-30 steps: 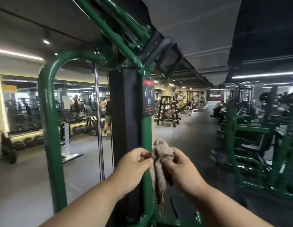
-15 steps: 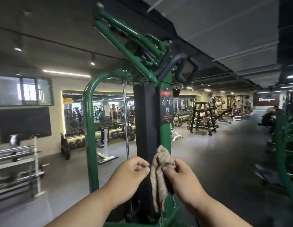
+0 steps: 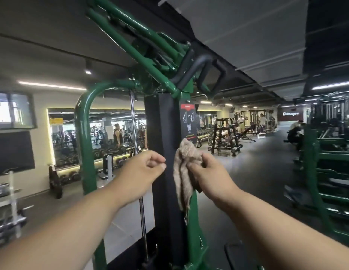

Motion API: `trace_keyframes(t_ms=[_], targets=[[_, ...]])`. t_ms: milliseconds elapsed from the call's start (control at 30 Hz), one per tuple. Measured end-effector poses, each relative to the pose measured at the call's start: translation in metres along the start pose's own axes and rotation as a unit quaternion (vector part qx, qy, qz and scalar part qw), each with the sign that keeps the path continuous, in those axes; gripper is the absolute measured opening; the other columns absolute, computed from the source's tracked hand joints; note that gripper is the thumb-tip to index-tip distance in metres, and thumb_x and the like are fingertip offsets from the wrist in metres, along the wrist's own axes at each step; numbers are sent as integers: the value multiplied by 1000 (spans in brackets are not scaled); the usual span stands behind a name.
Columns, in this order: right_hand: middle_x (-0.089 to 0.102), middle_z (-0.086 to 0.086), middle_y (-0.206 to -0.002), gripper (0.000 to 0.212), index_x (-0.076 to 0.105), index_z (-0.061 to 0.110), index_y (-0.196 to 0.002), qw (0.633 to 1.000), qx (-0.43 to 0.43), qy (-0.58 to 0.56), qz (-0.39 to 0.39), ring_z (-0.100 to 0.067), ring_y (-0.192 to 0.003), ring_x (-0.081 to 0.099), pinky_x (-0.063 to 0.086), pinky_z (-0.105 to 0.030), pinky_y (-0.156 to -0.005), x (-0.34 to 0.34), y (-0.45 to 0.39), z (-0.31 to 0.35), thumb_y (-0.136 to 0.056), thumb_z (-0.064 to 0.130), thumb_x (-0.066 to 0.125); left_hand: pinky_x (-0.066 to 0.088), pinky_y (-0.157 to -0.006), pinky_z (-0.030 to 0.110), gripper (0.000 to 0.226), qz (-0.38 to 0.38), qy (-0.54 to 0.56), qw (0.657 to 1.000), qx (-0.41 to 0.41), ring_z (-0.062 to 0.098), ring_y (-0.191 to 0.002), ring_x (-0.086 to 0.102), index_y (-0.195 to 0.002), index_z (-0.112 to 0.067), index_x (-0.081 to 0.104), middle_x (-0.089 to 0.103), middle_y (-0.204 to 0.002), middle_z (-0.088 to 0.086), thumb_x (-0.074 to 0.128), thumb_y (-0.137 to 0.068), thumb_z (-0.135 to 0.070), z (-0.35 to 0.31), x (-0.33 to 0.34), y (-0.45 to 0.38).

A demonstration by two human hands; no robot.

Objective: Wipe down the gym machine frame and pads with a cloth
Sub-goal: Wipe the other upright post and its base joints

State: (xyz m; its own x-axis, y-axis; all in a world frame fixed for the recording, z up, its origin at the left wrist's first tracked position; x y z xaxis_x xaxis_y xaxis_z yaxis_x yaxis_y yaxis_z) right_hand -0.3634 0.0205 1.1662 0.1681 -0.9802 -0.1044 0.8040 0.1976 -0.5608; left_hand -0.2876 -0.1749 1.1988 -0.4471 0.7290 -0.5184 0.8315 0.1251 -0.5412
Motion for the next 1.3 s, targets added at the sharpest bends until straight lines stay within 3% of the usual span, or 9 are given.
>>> trace_keyframes(t_ms=[133, 333, 433, 533, 600, 767, 900, 1067, 1300], targets=[[71, 10, -80, 17, 70, 36, -103, 999, -22, 8, -25, -9, -71, 61, 44, -30, -67, 23, -44, 1, -93, 23, 64, 52, -81, 27, 8, -7, -11, 998, 57, 7, -91, 70, -106, -32, 72, 75, -98, -9, 73, -98, -31, 11, -20, -54], [75, -10, -91, 11, 70, 25, -101, 995, -41, 23, -84, -18, -75, 66, 49, -35, -68, 61, -111, 10, -93, 23, 63, 53, -83, 26, 11, 4, -34, 990, 134, 3, -87, 67, -107, -32, 73, 73, -96, -14, 72, -96, -31, 35, -45, -143], [73, 5, -80, 14, 70, 26, -99, 987, -72, 58, -135, -13, -70, 64, 48, -34, -65, 70, -142, 26, -89, 21, 61, 53, -84, 25, 11, 9, -48, 985, 168, -1, -88, 65, -108, -34, 72, 71, -96, -17, 71, -97, -33, 40, -62, -177], [76, 11, -89, 21, 71, 31, -105, 973, -90, 112, -180, -7, -80, 71, 58, -32, -73, 75, -161, 42, -91, 18, 62, 55, -87, 27, 15, 9, -63, 979, 196, -4, -90, 64, -112, -36, 71, 71, -97, -19, 71, -97, -36, 45, -80, -203], [76, 13, -90, 25, 70, 34, -109, 964, -102, 132, -206, -4, -79, 70, 56, -29, -71, 77, -170, 50, -91, 19, 62, 56, -89, 27, 16, 7, -55, 976, 209, -3, -92, 65, -114, -35, 71, 71, -99, -19, 71, -97, -35, 46, -90, -214], [73, 10, -83, 22, 71, 30, -106, 959, -98, 151, -218, -3, -63, 60, 44, -23, -57, 86, -174, 49, -92, 15, 62, 57, -92, 31, 21, 33, -17, 977, 210, 0, -97, 66, -118, -34, 71, 72, -102, -16, 71, -97, -37, 61, -89, -224], [73, 18, -83, 25, 70, 35, -103, 956, -94, 182, -208, 5, -66, 61, 45, -17, -62, 87, -161, 36, -94, 13, 62, 55, -95, 28, 22, 61, -21, 975, 214, -4, -97, 65, -118, -35, 70, 71, -103, -19, 72, -96, -38, 75, -66, -218], [71, 22, -78, 24, 70, 36, -105, 954, -69, 191, -220, 5, -59, 59, 43, -21, -60, 65, -141, 11, -96, 14, 63, 48, -82, 17, 17, 88, -7, 977, 193, -10, -89, 63, -113, -37, 70, 71, -98, -19, 72, -96, -40, 92, -34, -209], [77, 13, -94, 21, 70, 35, -109, 959, -16, 183, -217, -7, -87, 73, 57, -29, -77, 23, -100, -18, -98, 19, 64, 51, -79, 22, 12, 112, -4, 982, 155, -3, -83, 65, -107, -39, 70, 70, -92, -23, 72, -95, -40, 103, 8, -182]])
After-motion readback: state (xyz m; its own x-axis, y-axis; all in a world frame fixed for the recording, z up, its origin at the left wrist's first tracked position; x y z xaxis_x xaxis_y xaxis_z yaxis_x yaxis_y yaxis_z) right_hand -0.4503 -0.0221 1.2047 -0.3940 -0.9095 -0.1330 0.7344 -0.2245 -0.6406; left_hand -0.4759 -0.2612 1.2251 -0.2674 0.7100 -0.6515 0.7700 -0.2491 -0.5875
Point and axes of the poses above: each hand's wrist, its own y-axis away from the middle knuckle, its own x-axis out of the palm, z = x × y, the point moved 10 cm from there along -y, towards the middle knuckle
